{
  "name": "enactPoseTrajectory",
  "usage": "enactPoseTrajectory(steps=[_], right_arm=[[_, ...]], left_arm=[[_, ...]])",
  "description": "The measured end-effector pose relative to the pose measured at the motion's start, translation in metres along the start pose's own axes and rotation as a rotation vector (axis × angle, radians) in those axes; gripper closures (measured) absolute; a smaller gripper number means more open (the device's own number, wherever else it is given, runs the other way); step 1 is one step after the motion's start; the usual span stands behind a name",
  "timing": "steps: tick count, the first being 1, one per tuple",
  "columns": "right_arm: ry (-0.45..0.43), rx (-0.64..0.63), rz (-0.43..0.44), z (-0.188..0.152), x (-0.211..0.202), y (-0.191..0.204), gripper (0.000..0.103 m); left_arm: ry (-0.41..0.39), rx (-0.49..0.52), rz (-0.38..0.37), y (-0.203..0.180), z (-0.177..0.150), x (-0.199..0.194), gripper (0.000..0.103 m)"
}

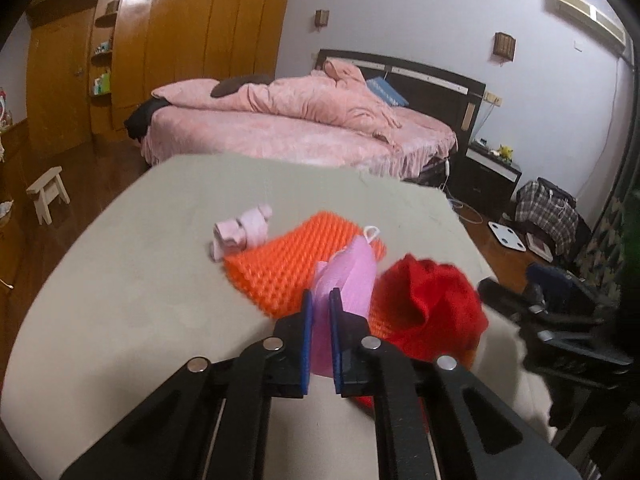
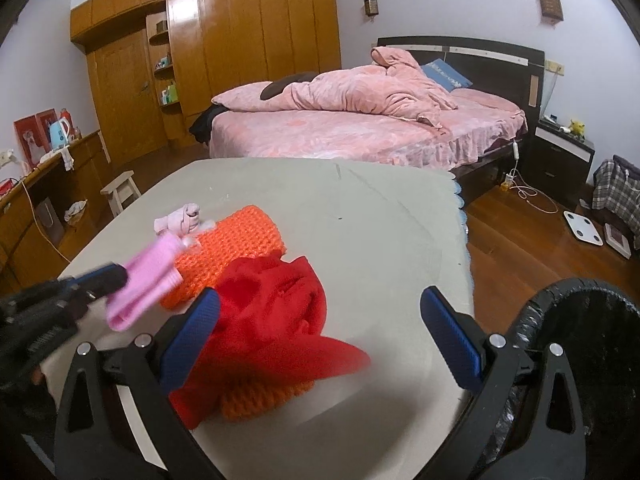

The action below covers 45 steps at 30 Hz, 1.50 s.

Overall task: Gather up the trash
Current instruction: 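Grasp the pink pouch with the left tool while the right grasps the red cloth, then carry the pink pouch and red cloth over the bin and release both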

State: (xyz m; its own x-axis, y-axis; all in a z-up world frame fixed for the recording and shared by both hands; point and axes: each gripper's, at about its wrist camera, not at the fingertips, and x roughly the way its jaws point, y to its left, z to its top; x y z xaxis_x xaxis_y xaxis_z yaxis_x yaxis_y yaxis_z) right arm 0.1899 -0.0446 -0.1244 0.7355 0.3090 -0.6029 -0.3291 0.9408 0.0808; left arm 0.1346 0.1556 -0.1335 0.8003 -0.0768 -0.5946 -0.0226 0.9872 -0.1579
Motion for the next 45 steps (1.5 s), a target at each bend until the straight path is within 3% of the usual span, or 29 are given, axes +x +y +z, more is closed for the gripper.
enactPoseTrajectory(steps=[3, 9, 11, 15, 19, 22, 25, 28, 34, 37, 41, 45], right_arm=[[0.013, -0.001, 0.009, 0.002, 0.009, 0.003, 0.009], [0.073, -0.012, 0.026, -0.002, 0.030, 0.011, 0.026], [0.098, -0.007, 0.037, -0.005, 0.035, 0.012, 0.038], [0.116, -0.002, 0.057, -0.008, 0.035, 0.012, 0.043], [0.111, 0.005, 0.046, -0.008, 0.032, 0.007, 0.043], [0.109, 0.010, 0.046, -0.008, 0.031, 0.002, 0.043], [0.108, 0.010, 0.049, -0.009, 0.031, 0.001, 0.042], [0.104, 0.011, 0.051, -0.008, 0.029, 0.000, 0.042], [0.088, 0.013, 0.067, -0.001, 0.025, 0.000, 0.042], [0.095, 0.000, 0.081, 0.001, 0.027, 0.003, 0.054], [0.131, -0.013, 0.122, 0.004, 0.032, 0.008, 0.087], [0.104, 0.002, 0.164, 0.009, 0.022, 0.008, 0.093]], left_arm=[[-0.013, -0.007, 0.007, 0.002, 0.005, -0.002, 0.095], [-0.009, -0.025, 0.022, 0.009, 0.006, 0.003, 0.095], [0.002, -0.024, 0.016, 0.009, 0.005, 0.005, 0.095], [0.042, -0.016, -0.009, 0.007, -0.002, 0.013, 0.094], [0.076, -0.013, -0.038, 0.000, -0.009, 0.022, 0.067], [0.106, 0.009, -0.040, -0.009, -0.013, 0.032, 0.059], [0.159, 0.016, -0.045, -0.010, -0.019, 0.047, 0.059], [0.203, 0.012, -0.066, -0.009, -0.022, 0.055, 0.082], [0.126, 0.010, -0.080, -0.009, -0.016, 0.037, 0.091], [0.094, 0.021, -0.076, -0.012, -0.012, 0.028, 0.091], [0.067, 0.019, -0.066, -0.012, -0.004, 0.019, 0.091], [0.060, 0.007, -0.045, -0.008, 0.001, 0.012, 0.091]])
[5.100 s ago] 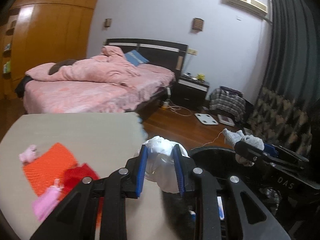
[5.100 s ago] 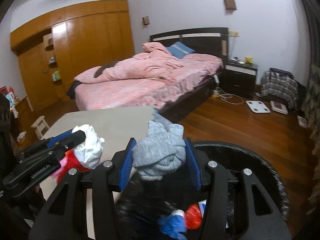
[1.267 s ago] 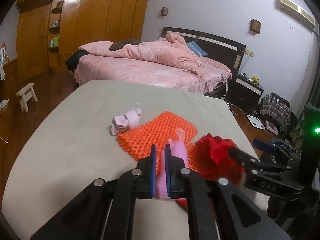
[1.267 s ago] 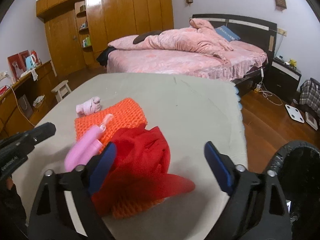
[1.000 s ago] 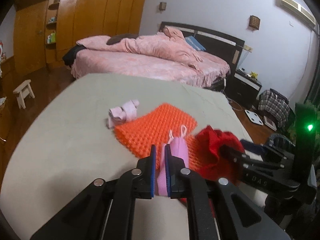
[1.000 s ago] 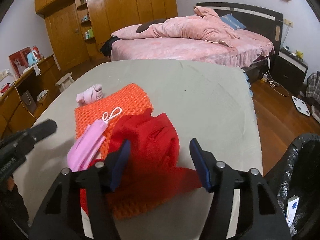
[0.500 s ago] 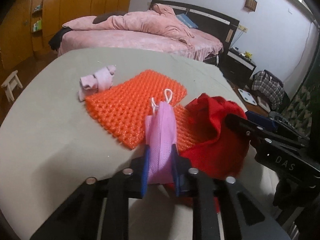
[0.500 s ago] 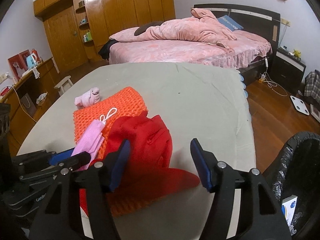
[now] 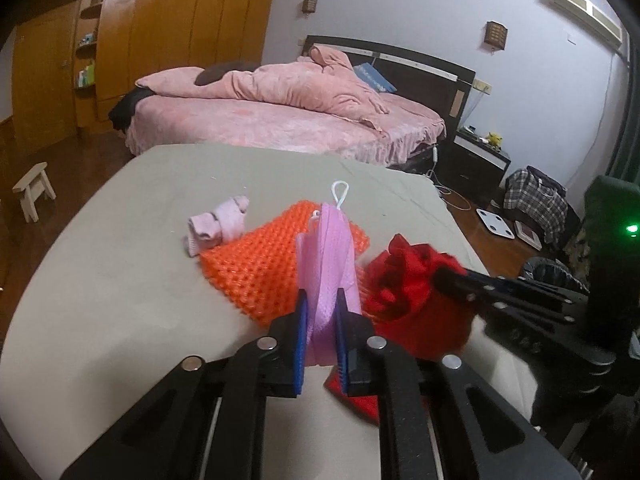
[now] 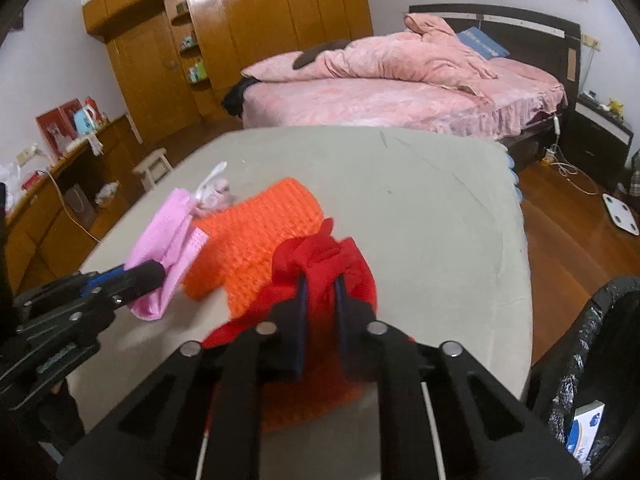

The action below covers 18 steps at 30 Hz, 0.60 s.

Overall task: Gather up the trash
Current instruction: 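Carry the pink pouch and red cloth over the bin and release both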

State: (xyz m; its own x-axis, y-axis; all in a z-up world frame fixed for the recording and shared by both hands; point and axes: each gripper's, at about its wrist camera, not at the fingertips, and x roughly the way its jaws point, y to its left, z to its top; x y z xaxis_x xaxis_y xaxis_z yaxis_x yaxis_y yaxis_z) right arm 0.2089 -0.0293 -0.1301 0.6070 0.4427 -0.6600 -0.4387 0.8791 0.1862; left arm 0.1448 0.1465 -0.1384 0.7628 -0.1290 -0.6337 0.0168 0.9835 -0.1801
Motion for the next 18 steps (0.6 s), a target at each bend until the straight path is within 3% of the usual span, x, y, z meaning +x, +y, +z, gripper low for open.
enactPoseTrajectory(steps=[8, 18], right_arm=[[-0.091, -0.006, 0.047, 0.019, -0.042, 0.006, 0.093], [-0.181, 0.002, 0.044, 0.033, -0.100, -0.003, 0.093]], left_arm=[[-0.043, -0.006, 0.021, -0.002, 0.011, -0.023, 0.091], [-0.088, 0.024, 0.012, -0.022, 0.025, -0.047, 0.091]])
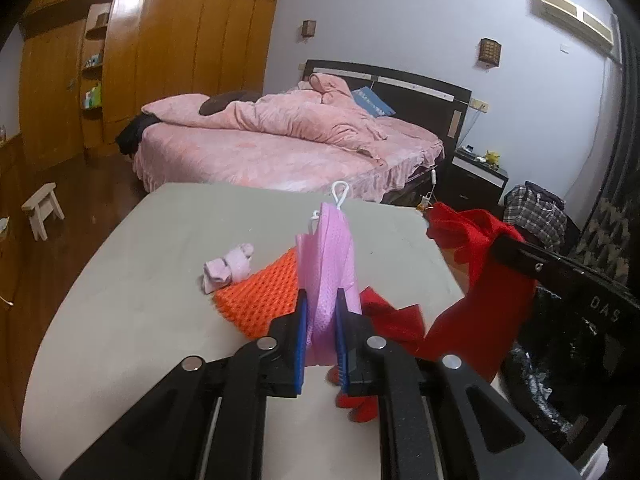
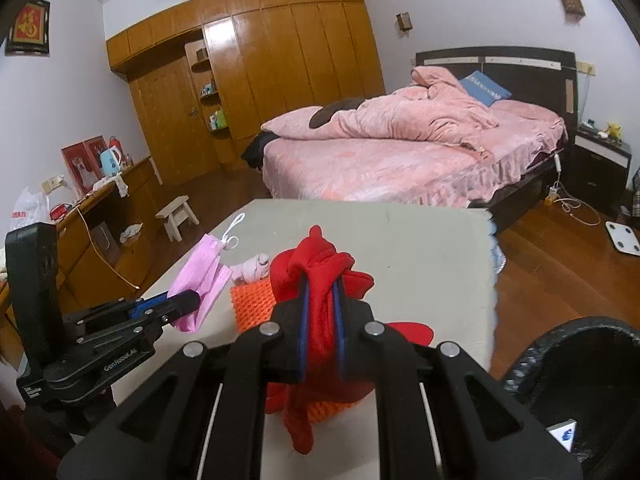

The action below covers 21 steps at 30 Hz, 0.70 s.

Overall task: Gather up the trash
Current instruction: 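Carry the pink pouch and red cloth over the bin and release both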

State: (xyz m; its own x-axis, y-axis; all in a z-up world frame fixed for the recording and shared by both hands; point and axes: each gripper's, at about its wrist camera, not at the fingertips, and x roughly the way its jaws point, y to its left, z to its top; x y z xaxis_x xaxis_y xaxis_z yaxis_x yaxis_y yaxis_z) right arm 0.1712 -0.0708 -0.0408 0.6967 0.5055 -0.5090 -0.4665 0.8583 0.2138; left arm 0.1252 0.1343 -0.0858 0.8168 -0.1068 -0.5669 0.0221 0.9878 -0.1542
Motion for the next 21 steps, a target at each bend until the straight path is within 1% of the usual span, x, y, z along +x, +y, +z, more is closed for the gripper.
enactPoseTrajectory(steps=[3, 9, 15, 21], right_arm=[[-0.018, 0.005, -0.013, 0.003, -0.013, -0.005, 0.093], [-0.039, 0.019, -0.058, 0.003, -0.039, -0.022, 0.093], [-0.056, 0.024, -0.126, -0.001, -0.063, -0.043, 0.093], [-0.079, 0.050, -0.190, -0.007, -0.090, -0.073, 0.093]], left_arm=[[-0.005, 0.007, -0.011, -0.007, 0.003, -0.003, 0.091], [-0.008, 0.031, -0.048, -0.032, 0.009, -0.006, 0.091], [-0.012, 0.055, -0.088, -0.064, 0.012, -0.003, 0.091], [-0.005, 0.097, -0.156, -0.103, 0.012, 0.004, 0.091]])
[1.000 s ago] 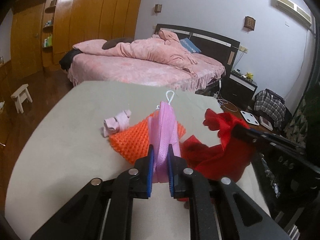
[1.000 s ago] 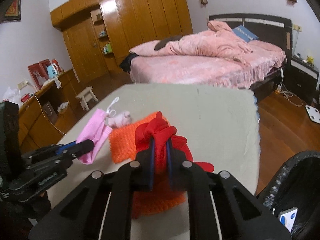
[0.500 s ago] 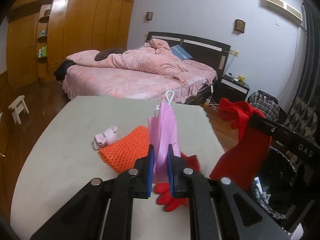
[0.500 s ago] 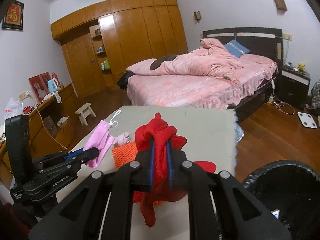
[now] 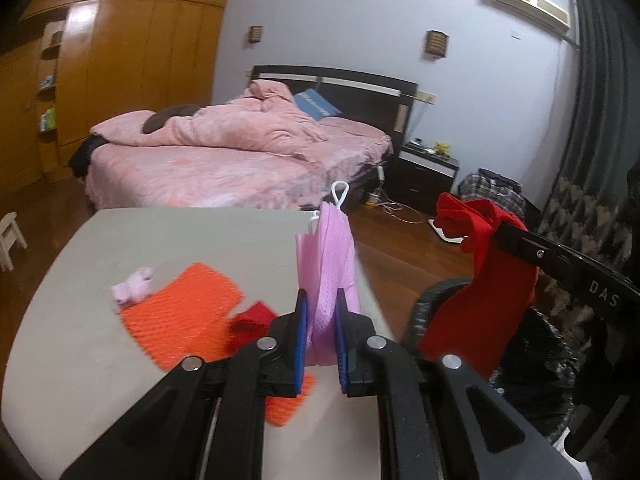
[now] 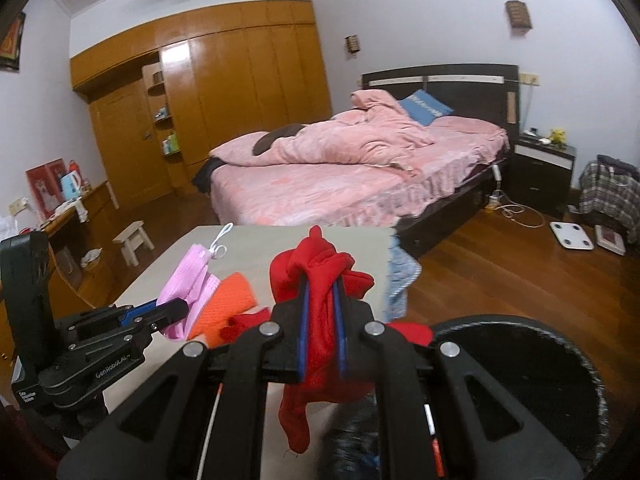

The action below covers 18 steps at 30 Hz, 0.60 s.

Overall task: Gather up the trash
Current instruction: 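Carry the pink pouch and red cloth over the bin and release both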

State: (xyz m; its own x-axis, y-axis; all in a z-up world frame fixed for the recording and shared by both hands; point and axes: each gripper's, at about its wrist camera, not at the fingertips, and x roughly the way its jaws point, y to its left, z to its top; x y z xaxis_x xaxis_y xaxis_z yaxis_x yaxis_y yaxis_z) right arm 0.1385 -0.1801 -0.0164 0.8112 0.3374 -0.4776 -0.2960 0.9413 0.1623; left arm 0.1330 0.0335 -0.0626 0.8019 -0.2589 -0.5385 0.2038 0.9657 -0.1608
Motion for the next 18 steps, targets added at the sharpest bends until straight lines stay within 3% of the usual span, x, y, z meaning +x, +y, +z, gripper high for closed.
enactPoseTrajectory(steps=[18], right_arm=[[0.010, 0.100, -0.230, -0.042, -0.053, -0.102, 0.093]], left_arm=[[0.047, 0.132, -0.218, -0.121, -0.011, 0.042, 0.091]])
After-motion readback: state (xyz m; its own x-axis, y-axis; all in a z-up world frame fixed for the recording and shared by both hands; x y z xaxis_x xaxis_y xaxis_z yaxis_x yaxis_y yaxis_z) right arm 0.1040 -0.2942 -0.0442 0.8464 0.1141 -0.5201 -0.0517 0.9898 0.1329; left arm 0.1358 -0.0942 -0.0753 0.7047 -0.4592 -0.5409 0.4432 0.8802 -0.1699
